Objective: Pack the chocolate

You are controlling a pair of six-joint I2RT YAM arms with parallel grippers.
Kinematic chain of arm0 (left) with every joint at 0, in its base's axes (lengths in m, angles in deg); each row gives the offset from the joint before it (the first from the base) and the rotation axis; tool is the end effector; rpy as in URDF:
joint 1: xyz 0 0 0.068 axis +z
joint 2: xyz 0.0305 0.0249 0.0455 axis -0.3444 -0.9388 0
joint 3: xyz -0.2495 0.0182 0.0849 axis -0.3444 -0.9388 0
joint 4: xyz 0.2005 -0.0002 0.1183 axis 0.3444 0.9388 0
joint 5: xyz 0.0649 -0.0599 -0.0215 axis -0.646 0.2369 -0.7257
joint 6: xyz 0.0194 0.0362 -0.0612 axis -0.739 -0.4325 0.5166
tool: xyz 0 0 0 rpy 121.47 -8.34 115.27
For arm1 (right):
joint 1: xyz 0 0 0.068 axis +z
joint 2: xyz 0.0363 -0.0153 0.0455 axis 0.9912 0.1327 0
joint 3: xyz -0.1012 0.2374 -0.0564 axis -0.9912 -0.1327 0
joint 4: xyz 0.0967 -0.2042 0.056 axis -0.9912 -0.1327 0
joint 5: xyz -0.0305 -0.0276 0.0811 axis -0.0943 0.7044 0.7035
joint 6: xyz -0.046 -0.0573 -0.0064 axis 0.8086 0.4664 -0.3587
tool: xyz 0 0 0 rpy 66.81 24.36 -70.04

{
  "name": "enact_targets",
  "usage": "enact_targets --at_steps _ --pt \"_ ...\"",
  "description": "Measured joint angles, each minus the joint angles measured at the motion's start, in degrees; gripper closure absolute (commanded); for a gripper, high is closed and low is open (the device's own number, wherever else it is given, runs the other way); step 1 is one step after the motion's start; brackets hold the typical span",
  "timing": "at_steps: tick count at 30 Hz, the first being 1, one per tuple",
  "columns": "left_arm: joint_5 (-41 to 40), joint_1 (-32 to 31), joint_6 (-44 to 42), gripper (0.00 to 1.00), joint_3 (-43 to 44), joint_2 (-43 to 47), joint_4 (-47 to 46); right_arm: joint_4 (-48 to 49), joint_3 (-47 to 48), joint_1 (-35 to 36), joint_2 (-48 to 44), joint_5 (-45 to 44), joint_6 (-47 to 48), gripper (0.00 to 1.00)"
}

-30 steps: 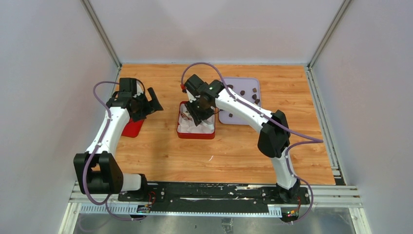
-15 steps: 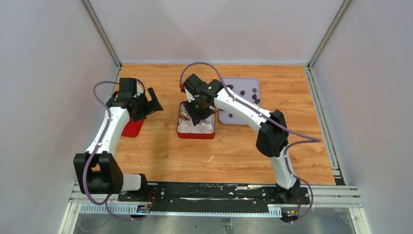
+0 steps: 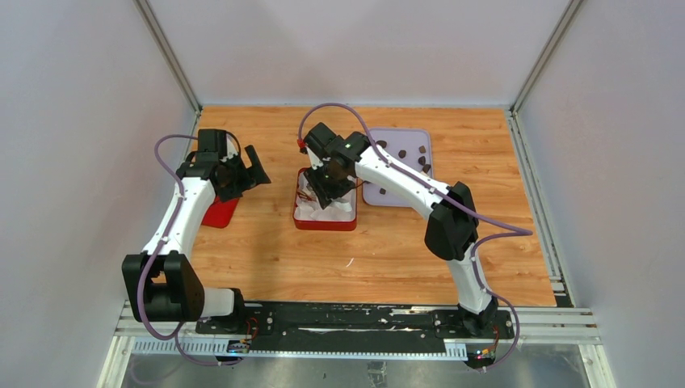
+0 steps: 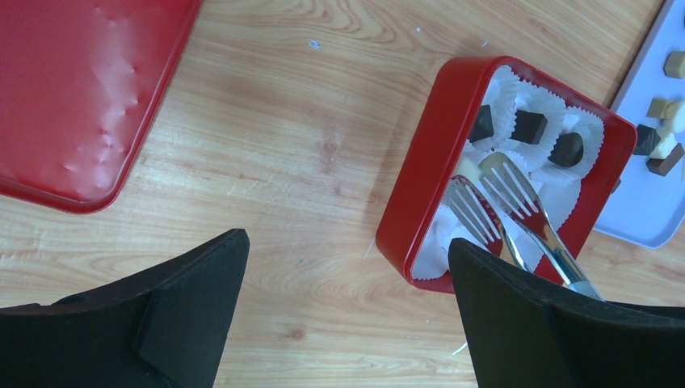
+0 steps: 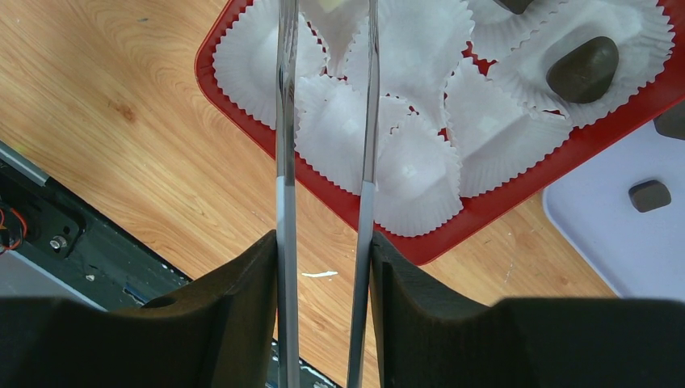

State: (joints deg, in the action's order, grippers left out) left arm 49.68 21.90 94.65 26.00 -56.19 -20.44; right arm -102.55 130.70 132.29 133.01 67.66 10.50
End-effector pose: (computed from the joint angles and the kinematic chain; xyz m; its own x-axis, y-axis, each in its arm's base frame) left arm 0.2600 -0.0010 0.2601 -0.7392 -0.4714 -0.4809 -0.3126 0.8727 -0.3749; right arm 0.2730 0.3376 0.2647 -0.7122 -0.5216 -0.4699 -0.6677 0.7100 0.2238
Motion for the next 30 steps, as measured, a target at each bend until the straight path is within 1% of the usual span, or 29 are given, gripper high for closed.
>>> enact_targets --at_steps 10,17,20,23,26,28,30 --pt "0.09 0.0 0.0 0.0 -0.02 0.0 0.0 0.0 0.0 -0.02 0.0 -0.02 0.0 0.55" --pt "0.24 0.0 0.0 0.0 -0.02 0.0 0.0 -0.07 0.02 0.0 -0.37 -0.44 -0.02 0.57" --pt "0.35 0.0 0.0 0.0 -0.02 0.0 0.0 -0.31 -0.17 -0.04 -2.19 -1.4 -0.02 0.59" --pt "0.48 0.0 0.0 0.0 -0.02 0.0 0.0 -0.02 -2.89 -0.63 -7.23 -2.99 -0.17 0.65" --pt "0.59 0.0 -0.07 0.0 -0.02 0.0 0.0 0.48 -8.28 -2.8 -14.82 -5.11 -0.39 0.72" --pt "0.76 0.0 -0.2 0.0 -0.02 0.0 0.0 1.09 -13.18 -6.27 -20.31 -6.99 -0.9 0.85" --pt "1.07 0.0 -0.28 0.0 -0.02 -0.02 0.0 2.12 -19.1 -11.82 -25.09 -8.66 -2.1 0.94"
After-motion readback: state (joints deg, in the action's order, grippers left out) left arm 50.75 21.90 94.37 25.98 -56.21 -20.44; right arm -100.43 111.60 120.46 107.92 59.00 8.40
